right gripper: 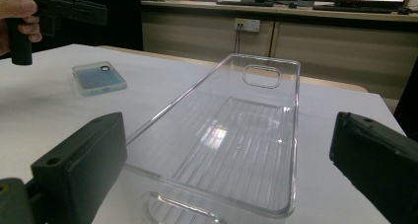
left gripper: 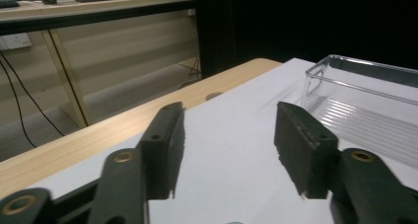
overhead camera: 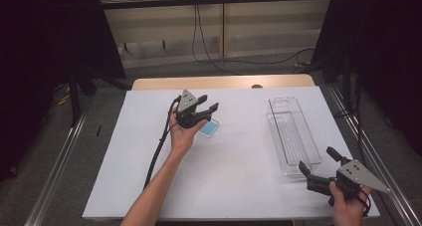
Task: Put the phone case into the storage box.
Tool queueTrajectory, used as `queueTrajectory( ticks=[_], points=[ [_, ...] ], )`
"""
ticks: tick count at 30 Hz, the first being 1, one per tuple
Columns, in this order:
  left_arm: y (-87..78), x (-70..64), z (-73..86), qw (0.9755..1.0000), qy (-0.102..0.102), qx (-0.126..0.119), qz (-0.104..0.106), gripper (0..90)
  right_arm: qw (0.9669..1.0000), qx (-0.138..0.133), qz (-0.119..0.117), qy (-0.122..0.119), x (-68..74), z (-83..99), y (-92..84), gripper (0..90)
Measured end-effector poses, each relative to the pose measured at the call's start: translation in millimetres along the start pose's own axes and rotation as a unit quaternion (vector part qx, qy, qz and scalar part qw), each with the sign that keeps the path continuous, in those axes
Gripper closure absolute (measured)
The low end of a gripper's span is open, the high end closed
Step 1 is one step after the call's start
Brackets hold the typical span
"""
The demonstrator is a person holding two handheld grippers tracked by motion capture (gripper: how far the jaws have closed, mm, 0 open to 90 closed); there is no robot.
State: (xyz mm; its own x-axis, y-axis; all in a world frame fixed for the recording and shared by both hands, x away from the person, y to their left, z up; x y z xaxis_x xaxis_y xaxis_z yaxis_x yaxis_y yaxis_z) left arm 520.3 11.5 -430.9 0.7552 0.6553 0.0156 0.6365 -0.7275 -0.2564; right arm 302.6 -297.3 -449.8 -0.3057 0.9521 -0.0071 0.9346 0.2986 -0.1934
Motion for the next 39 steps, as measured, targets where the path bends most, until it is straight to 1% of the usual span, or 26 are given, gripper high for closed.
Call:
queueTrajectory(
  ticks=[1, 2, 4, 5, 9, 10, 11, 13, 15, 16, 17, 19, 22, 23, 26, 27, 28, 29, 30, 32, 33, 34, 35, 36, 38, 39],
  points=[
    [1.3, -0.4, 2.0, 0.9999, -0.003, 0.008, 0.008, 52.0, 1.0, 0.0, -0.001, -0.001, 0.0, 0.2, 0.4, 0.4],
    [1.3, -0.4, 2.0, 0.9999, -0.003, 0.008, 0.008, 55.2, 1.0, 0.0, -0.001, -0.001, 0.0, 0.2, 0.4, 0.4],
    [3.1, 1.1, 3.7, 0.9999, -0.003, 0.013, 0.008, 57.2, 1.0, 0.001, 0.0, 0.001, 0.0, 0.2, 0.3, 0.3],
    [5.2, 1.1, 6.4, 0.9996, 0.0, 0.026, 0.011, 58.1, 1.0, 0.001, 0.001, -0.001, -0.4, 0.3, -0.3, 0.3],
    [7.6, 0.3, 10.4, 0.9993, 0.0, 0.035, 0.011, 62.9, 1.0, -0.001, 0.002, 0.001, -1.1, 0.2, -0.5, 0.3],
    [7.6, 0.3, 10.4, 0.9993, 0.0, 0.035, 0.011, 65.4, 1.0, -0.001, 0.002, 0.001, -1.1, 0.2, -0.5, 0.3],
    [8.7, 0.0, 11.6, 0.9993, -0.006, 0.036, 0.011, 70.6, 1.0, -0.002, 0.003, 0.003, -1.4, -0.3, -0.7, 0.3],
    [9.0, 0.0, 12.1, 0.9992, -0.003, 0.038, 0.011, 72.9, 1.0, -0.002, 0.003, 0.003, -1.5, -0.3, -0.8, 0.4],
    [9.4, -0.1, 12.5, 0.9991, -0.002, 0.042, 0.008, 82.8, 1.0, -0.002, 0.002, 0.004, -1.9, -0.1, -1.2, 0.4],
    [9.4, -0.1, 12.5, 0.9991, -0.002, 0.042, 0.008, 83.2, 1.0, -0.002, 0.002, 0.004, -1.9, -0.1, -1.2, 0.4],
    [9.6, 0.4, 13.5, 0.9985, 0.0, 0.053, 0.01, 84.3, 1.0, -0.002, 0.002, 0.004, -2.1, -0.1, -1.3, 0.4],
    [9.5, 0.9, 13.7, 0.9983, 0.002, 0.057, 0.011, 85.5, 1.0, -0.003, 0.003, 0.005, -2.1, -0.2, -1.2, 0.3],
    [9.4, 2.1, 13.7, 0.9973, -0.006, 0.071, 0.014, 89.2, 1.0, -0.001, 0.002, 0.004, -1.7, -0.3, -1.0, 0.0],
    [9.4, 3.3, 13.5, 0.997, -0.002, 0.076, 0.012, 90.0, 1.0, -0.001, 0.002, 0.003, -1.6, -0.3, -0.9, 0.0],
    [9.9, 5.6, 13.3, 0.9965, -0.01, 0.083, 0.012, 90.0, 1.0, -0.002, 0.002, 0.004, -1.5, -0.4, -0.9, 0.0],
    [10.8, 6.6, 14.4, 0.9957, -0.018, 0.089, 0.015, 90.0, 1.0, -0.002, 0.002, 0.004, -1.5, -0.6, -1.2, 0.0],
    [10.8, 6.6, 14.4, 0.9957, -0.018, 0.089, 0.015, 90.0, 1.0, -0.002, 0.002, 0.004, -1.5, -0.6, -1.2, 0.0],
    [12.4, 8.6, 16.4, 0.9945, -0.018, 0.103, 0.013, 90.0, 1.0, -0.002, 0.002, 0.003, -1.5, -0.7, -1.2, 0.0],
    [12.4, 8.6, 16.4, 0.9945, -0.018, 0.103, 0.013, 90.0, 1.0, -0.002, 0.002, 0.003, -1.5, -0.7, -1.2, 0.0],
    [15.2, 9.6, 17.9, 0.9935, -0.028, 0.109, 0.015, 90.0, 1.0, -0.003, 0.001, 0.003, -1.2, -1.0, -1.6, 0.2],
    [17.0, 9.8, 18.9, 0.9927, -0.032, 0.115, 0.019, 90.0, 1.0, -0.005, 0.002, 0.001, -1.3, -1.8, -2.1, 0.2],
    [18.9, 10.2, 20.0, 0.9919, -0.031, 0.122, 0.015, 90.0, 1.0, -0.005, 0.002, 0.001, -1.3, -1.8, -2.1, 0.2],
    [22.9, 10.7, 21.2, 0.9906, -0.037, 0.13, 0.017, 90.0, 1.0, -0.005, 0.002, 0.001, -1.5, -1.7, -2.1, 0.2],
    [22.9, 10.7, 21.2, 0.9906, -0.037, 0.13, 0.017, 90.0, 1.0, -0.005, 0.002, 0.001, -1.5, -1.7, -2.1, 0.2],
    [26.3, 11.4, 22.6, 0.9892, -0.039, 0.141, 0.011, 90.0, 1.0, -0.004, 0.001, 0.003, -1.5, -1.2, -1.9, 0.2],
    [27.8, 11.1, 23.8, 0.9879, -0.045, 0.148, 0.011, 90.0, 1.0, -0.004, 0.002, 0.002, -1.6, -1.3, -1.9, 0.2]
  ],
)
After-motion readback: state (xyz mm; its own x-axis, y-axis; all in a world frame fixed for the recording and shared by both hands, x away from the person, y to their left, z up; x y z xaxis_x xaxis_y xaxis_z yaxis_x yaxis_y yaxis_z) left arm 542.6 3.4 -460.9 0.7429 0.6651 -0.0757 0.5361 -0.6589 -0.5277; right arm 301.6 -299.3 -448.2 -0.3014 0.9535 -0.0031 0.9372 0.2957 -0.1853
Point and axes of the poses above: each handheld gripper's, and its own axes: y roughly forward along the jaws, z roughly out of its underside, x roughly to its left, the point moved 8 cm from there along y, roughly forward along the jaws
